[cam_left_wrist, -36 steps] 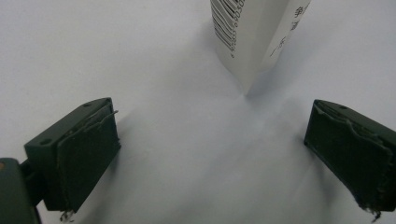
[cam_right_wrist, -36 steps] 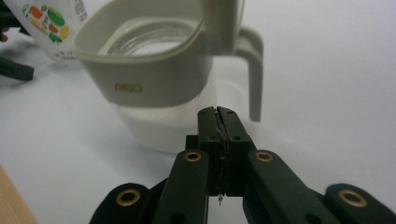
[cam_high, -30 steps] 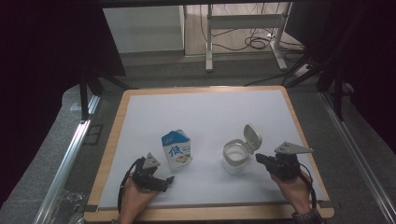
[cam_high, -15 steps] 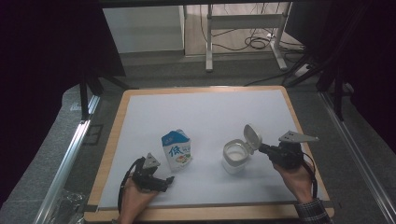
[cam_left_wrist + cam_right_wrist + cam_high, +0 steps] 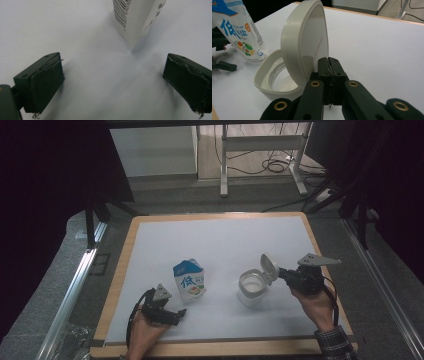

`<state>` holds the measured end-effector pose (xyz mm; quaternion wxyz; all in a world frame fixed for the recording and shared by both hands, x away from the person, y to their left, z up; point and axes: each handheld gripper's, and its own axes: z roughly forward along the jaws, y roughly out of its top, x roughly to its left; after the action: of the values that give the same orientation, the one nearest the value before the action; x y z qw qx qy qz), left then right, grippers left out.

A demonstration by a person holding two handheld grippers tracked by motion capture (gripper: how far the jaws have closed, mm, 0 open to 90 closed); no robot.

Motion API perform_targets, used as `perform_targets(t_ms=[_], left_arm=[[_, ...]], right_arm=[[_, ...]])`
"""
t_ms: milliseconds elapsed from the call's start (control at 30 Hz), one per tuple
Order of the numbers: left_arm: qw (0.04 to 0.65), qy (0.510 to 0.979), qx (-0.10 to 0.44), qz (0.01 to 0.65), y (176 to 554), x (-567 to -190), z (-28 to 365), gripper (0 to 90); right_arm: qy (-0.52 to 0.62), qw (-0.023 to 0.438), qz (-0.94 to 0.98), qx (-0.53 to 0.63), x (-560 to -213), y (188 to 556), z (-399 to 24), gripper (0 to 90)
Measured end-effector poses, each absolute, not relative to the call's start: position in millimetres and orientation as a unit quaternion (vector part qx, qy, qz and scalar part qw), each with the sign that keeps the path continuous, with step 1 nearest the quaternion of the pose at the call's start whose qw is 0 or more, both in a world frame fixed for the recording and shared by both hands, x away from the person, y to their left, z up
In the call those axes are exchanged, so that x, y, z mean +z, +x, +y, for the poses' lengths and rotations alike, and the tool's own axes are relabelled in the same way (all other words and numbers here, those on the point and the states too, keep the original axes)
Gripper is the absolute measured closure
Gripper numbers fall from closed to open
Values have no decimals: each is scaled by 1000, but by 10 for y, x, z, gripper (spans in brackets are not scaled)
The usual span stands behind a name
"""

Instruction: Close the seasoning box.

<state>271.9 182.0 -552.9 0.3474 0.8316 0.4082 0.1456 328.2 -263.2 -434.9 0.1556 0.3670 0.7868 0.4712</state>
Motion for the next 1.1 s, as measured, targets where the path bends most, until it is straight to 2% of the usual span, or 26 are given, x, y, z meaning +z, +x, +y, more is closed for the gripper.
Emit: perform_targets(t_ms=[333,600,833,1100], left_arm=[[347,831,146,408,2719,-5529,1820,27],[347,832,146,408,2719,-5529,1821,27],[347,832,146,408,2719,-5528,1822,27],[347,832,146,408,2719,-5528,1822,28]], right_arm=[[351,142,796,472,-4339,3268,-2490,888],[345,157,802,462,-4328,3244,-2440,853],[349,180,800,453,-4305,3216,-2447,704],[354,183,801,447,-4281,3176,-2499,532]])
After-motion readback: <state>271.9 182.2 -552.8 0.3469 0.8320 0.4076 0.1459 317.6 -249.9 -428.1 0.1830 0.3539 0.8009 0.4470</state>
